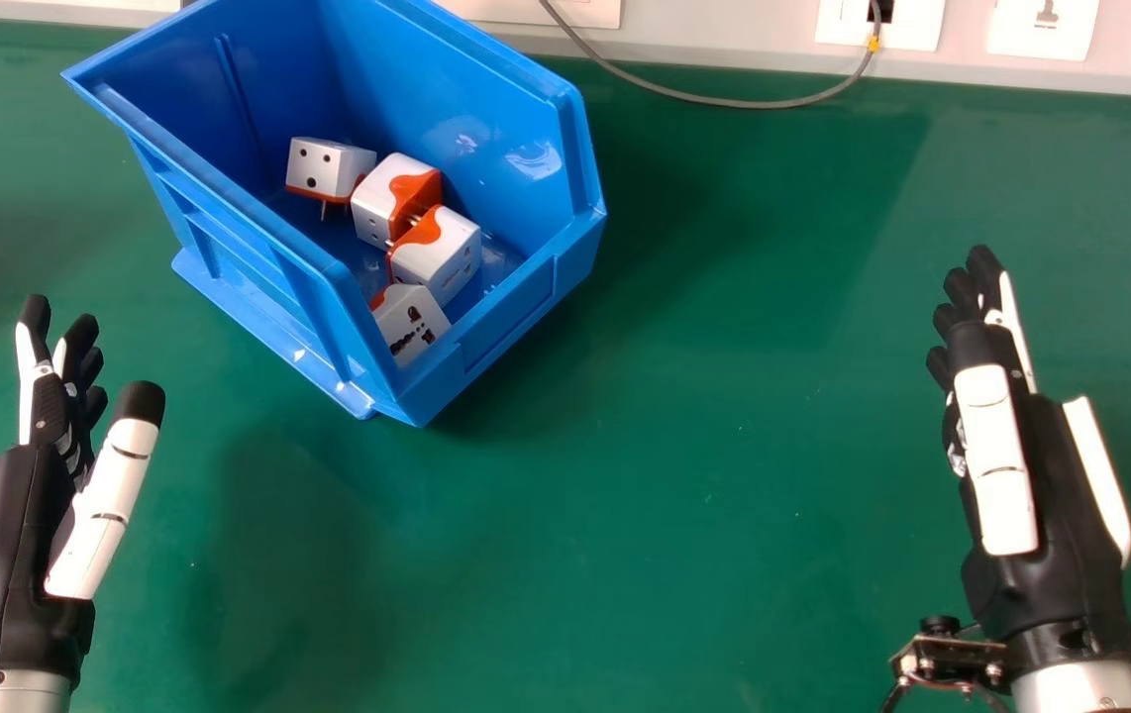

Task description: Pick all objects and put in blue box

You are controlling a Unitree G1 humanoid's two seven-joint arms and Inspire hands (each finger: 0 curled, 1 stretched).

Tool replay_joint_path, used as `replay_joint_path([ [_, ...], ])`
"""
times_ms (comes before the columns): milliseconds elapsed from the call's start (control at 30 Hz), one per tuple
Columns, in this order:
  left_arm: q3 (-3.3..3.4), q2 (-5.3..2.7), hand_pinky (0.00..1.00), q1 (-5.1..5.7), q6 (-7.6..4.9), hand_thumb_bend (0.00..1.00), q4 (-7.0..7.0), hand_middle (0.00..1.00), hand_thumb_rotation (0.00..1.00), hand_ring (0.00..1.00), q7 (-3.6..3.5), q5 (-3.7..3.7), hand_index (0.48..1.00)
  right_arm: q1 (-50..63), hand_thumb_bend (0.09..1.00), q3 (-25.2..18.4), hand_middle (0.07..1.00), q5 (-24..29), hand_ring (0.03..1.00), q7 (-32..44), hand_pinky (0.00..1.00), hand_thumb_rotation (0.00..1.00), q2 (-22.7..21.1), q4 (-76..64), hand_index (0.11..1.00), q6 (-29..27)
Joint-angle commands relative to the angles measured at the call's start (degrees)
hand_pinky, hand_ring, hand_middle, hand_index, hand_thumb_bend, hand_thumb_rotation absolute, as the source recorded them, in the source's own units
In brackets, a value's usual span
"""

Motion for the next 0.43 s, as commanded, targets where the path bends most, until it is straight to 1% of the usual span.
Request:
replay_joint_path([
  [0, 0.00, 0.34, 0.99, 0.42, -0.14, 0.58, -1.98, 1.00, 0.79, 1.00, -0.09, -0.77, 0.992, 0.1, 0.392, -0.5, 1.000, 0.0, 1.000, -0.3, 1.00, 1.00, -0.2, -0.8, 1.000, -1.0],
  [33, 0.04, 0.37, 0.99, 0.36, -0.13, 0.58, -1.86, 1.00, 0.79, 1.00, -0.16, -0.85, 0.992, 0.1, 0.391, -0.5, 1.000, 0.0, 1.000, -0.3, 1.00, 1.00, -0.3, -0.8, 1.000, -1.0],
  [133, 0.16, 0.34, 0.99, 0.22, -0.36, 0.58, -1.39, 1.00, 0.78, 1.00, -0.09, -0.77, 0.991, 0.2, 0.390, -0.6, 1.000, 0.3, 1.000, -0.1, 1.00, 1.00, -0.3, -1.0, 1.000, -0.9],
  [233, 0.18, 0.17, 0.99, 0.46, -0.12, 0.58, -1.83, 1.00, 0.78, 1.00, -0.02, -0.91, 0.988, 0.2, 0.389, -0.6, 1.000, 0.5, 1.000, -0.1, 1.00, 1.00, -0.3, -1.0, 1.000, -0.9],
  [333, 0.31, 0.24, 0.99, 0.53, 0.00, 0.59, -1.93, 1.00, 0.77, 1.00, 0.31, -0.62, 0.985, 0.4, 0.389, -0.6, 1.000, 0.4, 1.000, -0.1, 1.00, 1.00, -0.3, -1.0, 1.000, -0.9],
  [400, 0.33, 0.15, 0.99, 0.54, -0.19, 0.59, -1.91, 1.00, 0.77, 1.00, 0.17, -0.89, 0.984, 0.5, 0.389, -0.6, 1.000, 0.3, 1.000, -0.2, 1.00, 1.00, -0.3, -1.0, 1.000, -1.0],
])
